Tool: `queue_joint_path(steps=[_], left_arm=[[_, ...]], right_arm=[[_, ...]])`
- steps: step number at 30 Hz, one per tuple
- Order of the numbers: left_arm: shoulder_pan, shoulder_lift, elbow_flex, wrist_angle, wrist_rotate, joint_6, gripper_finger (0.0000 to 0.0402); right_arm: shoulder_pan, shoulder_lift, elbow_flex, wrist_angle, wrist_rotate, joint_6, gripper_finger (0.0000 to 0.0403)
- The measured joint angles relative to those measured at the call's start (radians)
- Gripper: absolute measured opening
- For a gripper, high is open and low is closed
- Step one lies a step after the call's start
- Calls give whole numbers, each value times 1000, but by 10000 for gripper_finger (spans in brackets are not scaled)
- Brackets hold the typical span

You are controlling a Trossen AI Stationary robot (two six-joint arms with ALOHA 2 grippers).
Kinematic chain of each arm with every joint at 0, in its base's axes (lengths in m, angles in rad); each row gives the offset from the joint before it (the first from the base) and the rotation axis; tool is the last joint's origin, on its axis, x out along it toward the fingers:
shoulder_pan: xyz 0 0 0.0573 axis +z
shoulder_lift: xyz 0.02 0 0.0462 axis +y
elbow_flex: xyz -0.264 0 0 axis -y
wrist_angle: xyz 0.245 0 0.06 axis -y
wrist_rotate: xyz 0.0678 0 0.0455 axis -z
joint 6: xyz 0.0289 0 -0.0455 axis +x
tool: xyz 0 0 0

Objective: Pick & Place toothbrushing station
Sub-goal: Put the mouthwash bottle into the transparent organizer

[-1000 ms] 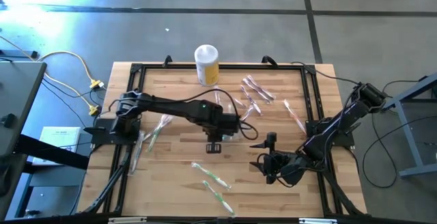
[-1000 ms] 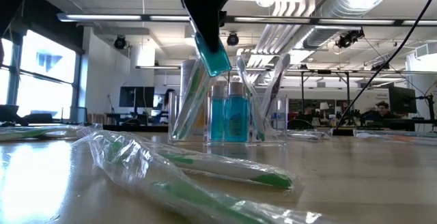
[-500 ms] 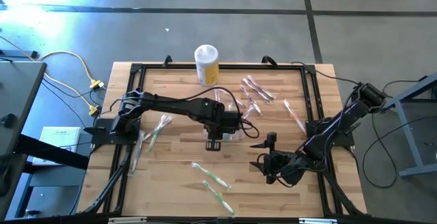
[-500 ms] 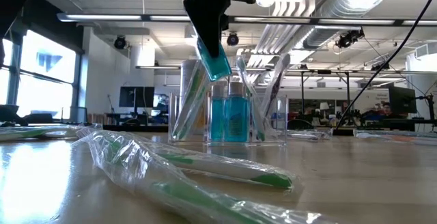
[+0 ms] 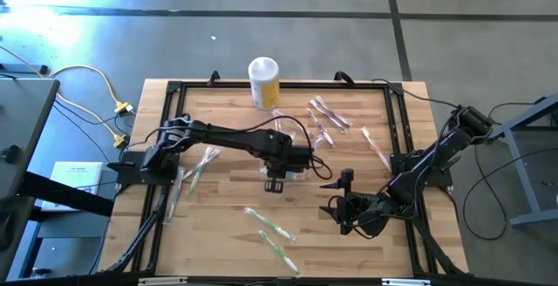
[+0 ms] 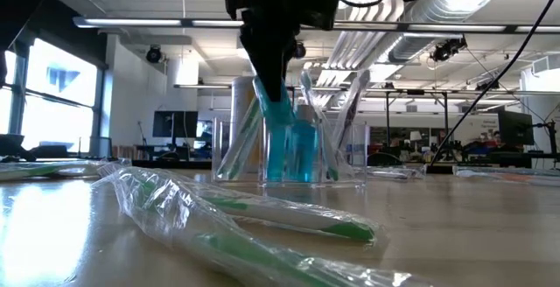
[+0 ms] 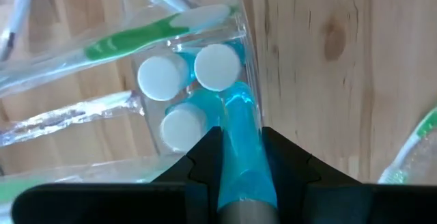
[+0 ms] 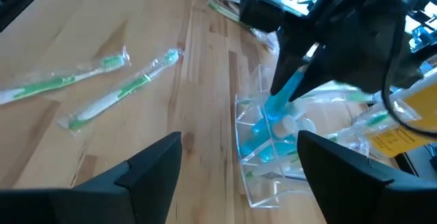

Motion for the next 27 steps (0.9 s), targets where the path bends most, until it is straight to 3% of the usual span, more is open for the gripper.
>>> queue_joint_path(steps=[14,21,27], left_arm=[[6,-3,2,-11,8,2,74],[6,16,3,-7,8,-20,123],[7,29,1,4,59,-18,114]], right_arm=[[0,0,0,0,0,0,283],[0,0,0,0,0,0,283],[0,0,0,-4,0,4,283]])
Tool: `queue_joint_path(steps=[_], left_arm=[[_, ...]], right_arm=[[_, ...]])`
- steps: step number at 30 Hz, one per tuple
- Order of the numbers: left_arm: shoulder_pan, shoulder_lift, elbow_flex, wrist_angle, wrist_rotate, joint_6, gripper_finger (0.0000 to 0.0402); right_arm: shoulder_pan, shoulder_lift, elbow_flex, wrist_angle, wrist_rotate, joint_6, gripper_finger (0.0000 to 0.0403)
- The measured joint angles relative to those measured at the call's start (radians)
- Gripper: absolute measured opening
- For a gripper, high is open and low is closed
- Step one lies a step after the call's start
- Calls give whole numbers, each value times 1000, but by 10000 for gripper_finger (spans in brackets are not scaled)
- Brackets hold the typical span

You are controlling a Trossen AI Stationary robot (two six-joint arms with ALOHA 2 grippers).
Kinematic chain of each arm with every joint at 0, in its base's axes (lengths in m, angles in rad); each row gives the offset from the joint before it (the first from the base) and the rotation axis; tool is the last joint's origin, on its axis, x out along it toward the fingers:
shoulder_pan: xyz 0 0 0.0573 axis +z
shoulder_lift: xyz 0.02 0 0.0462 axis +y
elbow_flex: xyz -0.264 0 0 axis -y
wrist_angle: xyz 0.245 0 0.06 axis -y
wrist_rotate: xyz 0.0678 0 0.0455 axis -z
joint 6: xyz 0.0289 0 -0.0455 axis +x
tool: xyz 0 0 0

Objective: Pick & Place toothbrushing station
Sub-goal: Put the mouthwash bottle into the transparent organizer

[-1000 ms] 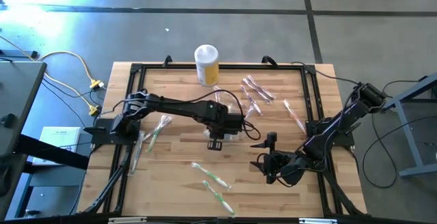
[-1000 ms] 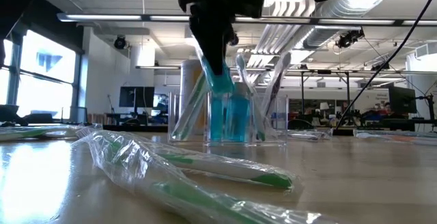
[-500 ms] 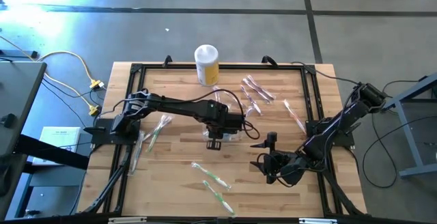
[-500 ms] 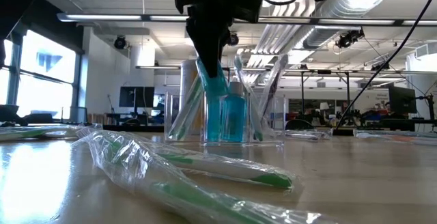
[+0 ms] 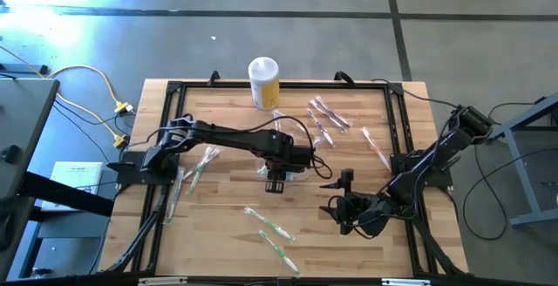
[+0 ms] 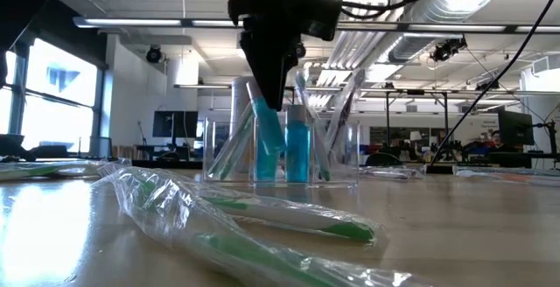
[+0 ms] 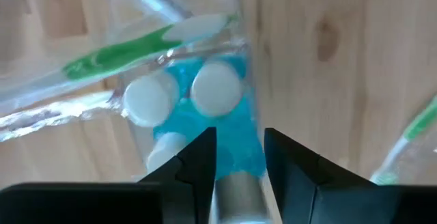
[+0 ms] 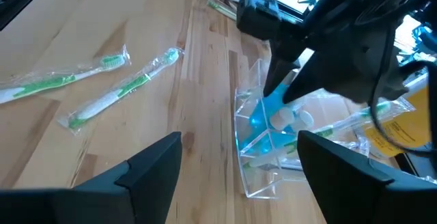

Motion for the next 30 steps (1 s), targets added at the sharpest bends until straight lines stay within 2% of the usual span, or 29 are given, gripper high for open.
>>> queue_joint_path(steps=[25,30], left_arm=[[-1,-1,0,12,-6,5,110],[-1,-1,53,-18,-8,-2,110]], right_arm=[[0,0,0,-3,0,1,283],[0,0,0,-3,0,1,283]])
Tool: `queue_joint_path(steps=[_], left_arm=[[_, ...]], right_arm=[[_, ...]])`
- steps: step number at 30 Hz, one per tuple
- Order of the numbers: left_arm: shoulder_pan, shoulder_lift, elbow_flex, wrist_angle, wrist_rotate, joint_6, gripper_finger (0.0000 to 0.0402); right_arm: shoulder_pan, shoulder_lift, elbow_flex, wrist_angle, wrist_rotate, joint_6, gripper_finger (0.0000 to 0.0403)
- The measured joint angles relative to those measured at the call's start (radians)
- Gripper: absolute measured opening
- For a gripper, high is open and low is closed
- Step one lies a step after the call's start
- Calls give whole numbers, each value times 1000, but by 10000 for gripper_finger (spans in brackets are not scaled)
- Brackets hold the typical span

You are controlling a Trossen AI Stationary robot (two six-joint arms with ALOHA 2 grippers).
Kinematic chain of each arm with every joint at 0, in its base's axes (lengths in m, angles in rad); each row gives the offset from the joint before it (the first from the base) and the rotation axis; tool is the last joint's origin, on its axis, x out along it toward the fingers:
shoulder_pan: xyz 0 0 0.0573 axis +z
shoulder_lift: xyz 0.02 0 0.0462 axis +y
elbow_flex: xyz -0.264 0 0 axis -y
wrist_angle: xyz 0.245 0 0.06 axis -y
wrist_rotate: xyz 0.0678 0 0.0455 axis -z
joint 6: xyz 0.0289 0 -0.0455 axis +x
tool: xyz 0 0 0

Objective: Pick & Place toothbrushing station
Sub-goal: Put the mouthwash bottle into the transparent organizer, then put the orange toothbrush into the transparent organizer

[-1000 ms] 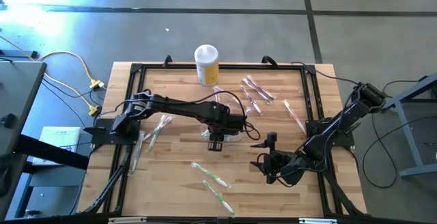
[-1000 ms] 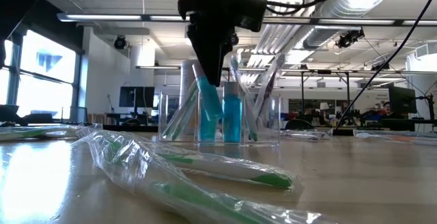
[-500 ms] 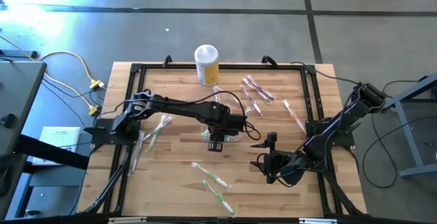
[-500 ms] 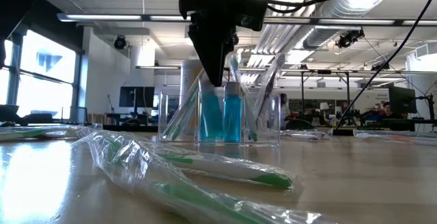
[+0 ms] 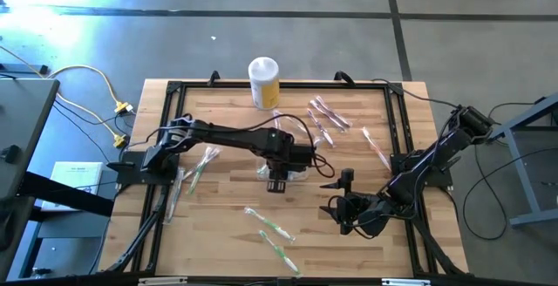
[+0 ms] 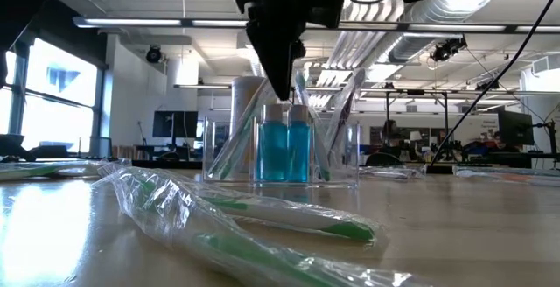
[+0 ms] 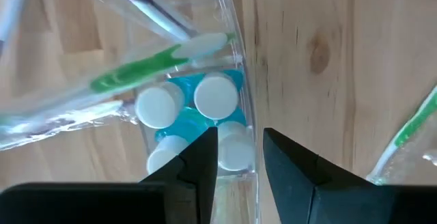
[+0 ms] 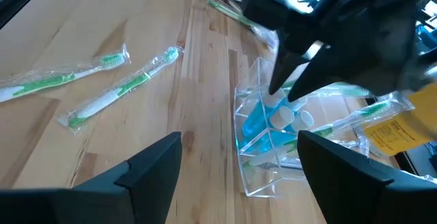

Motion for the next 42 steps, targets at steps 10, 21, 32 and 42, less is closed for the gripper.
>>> queue_joint_path(steps=[10,21,32,42], left_arm=[[0,0,158,-102,-2,-11,110],[-1,0,243,-351,-4,-149,110],[-41,-55,243,-344,14,-136,110],[-132,-219,242,-344,-76,-191,110]], right_arm=[[0,0,0,-1,0,0,283],[0,0,0,-28,-130,63,283],[0,0,0,-281,-317,337,283],[-89,0,0,-766,-252,797,283]])
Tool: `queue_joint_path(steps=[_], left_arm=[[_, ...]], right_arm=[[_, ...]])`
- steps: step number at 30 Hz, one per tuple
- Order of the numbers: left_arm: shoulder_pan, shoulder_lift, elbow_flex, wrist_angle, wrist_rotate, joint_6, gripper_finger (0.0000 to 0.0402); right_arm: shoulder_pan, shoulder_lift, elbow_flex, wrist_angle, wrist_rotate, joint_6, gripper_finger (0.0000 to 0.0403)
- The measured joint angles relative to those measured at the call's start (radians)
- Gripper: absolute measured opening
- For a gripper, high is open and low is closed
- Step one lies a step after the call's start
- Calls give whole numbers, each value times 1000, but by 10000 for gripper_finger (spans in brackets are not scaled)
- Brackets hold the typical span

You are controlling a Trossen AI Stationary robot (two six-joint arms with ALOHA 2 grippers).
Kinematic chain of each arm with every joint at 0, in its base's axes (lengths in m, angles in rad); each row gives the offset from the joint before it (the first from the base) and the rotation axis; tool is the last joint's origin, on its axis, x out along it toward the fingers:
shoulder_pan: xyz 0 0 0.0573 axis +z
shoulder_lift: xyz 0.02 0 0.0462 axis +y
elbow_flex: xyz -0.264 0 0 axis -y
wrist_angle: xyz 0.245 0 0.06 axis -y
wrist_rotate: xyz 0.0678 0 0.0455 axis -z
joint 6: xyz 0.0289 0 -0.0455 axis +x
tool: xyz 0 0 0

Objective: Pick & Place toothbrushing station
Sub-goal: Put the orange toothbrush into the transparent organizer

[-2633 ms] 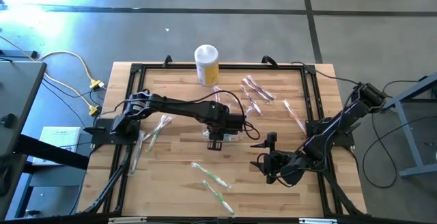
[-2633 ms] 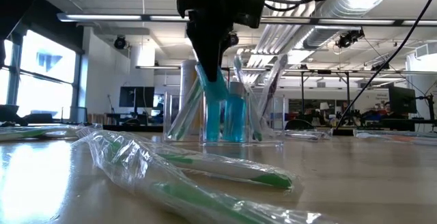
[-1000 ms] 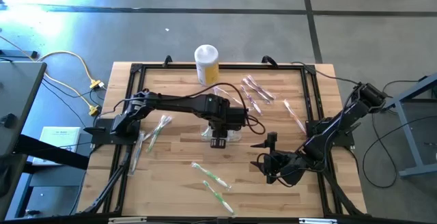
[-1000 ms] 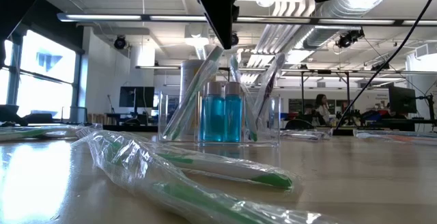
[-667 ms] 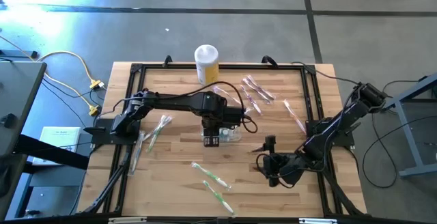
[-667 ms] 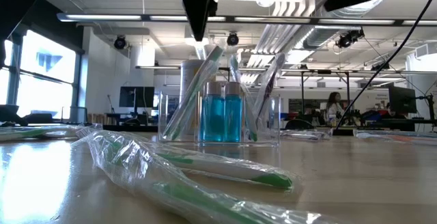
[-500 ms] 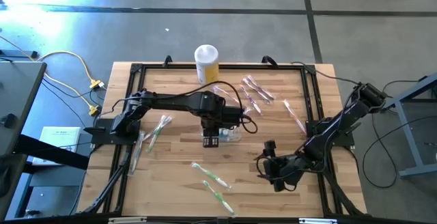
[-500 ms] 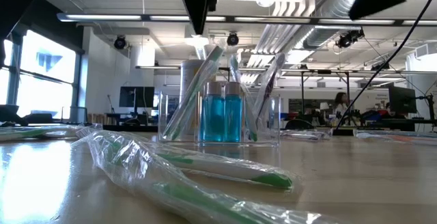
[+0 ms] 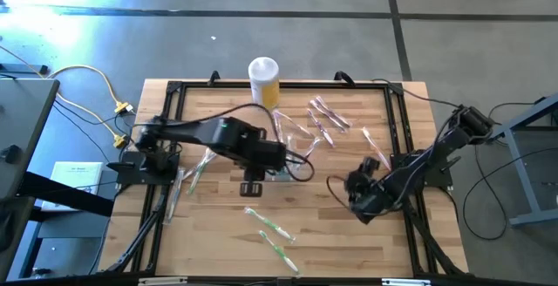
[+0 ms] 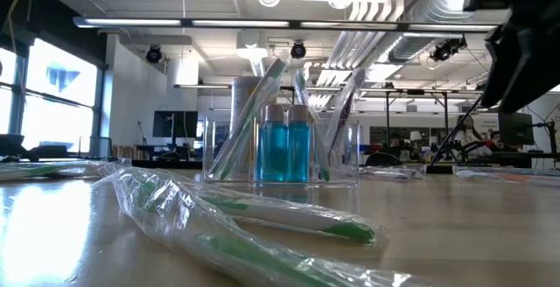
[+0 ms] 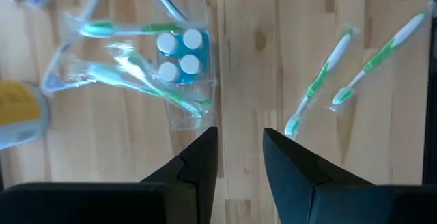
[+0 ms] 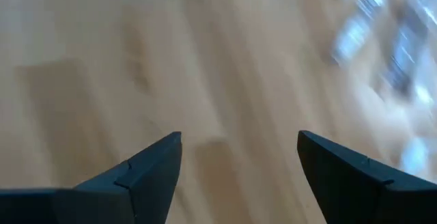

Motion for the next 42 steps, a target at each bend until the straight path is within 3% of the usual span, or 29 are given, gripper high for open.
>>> queue_joint_path(steps=[6,11,13,16,18,24,27,35,42], left_arm=[[-29,-88,-84,2,-23,-1,110],[-25,-211,-305,17,-44,-67,110],[-25,-272,-432,104,3,-56,110],[-27,-383,-635,263,143,-22,110],[-27,-469,-759,370,179,-18,110],[-26,-696,-1079,650,130,-41,110],[-26,-788,-1200,818,98,-52,110],[-26,-868,-1399,1157,-5,-41,110],[-26,-861,-1490,1333,-84,-15,110]], right_arm=[[-119,0,0,-231,-81,242,283],[-238,0,0,-266,-128,195,283],[-318,-2,0,-284,-181,185,281],[-442,-2,0,-310,-224,93,275],[-518,-2,0,-307,-231,17,270],[-742,-3,-3,-288,-256,-158,264],[-853,-3,-34,-230,-320,-257,263],[-1104,2,-126,-41,-365,-434,263],[-1207,2,-129,35,-328,-518,263]])
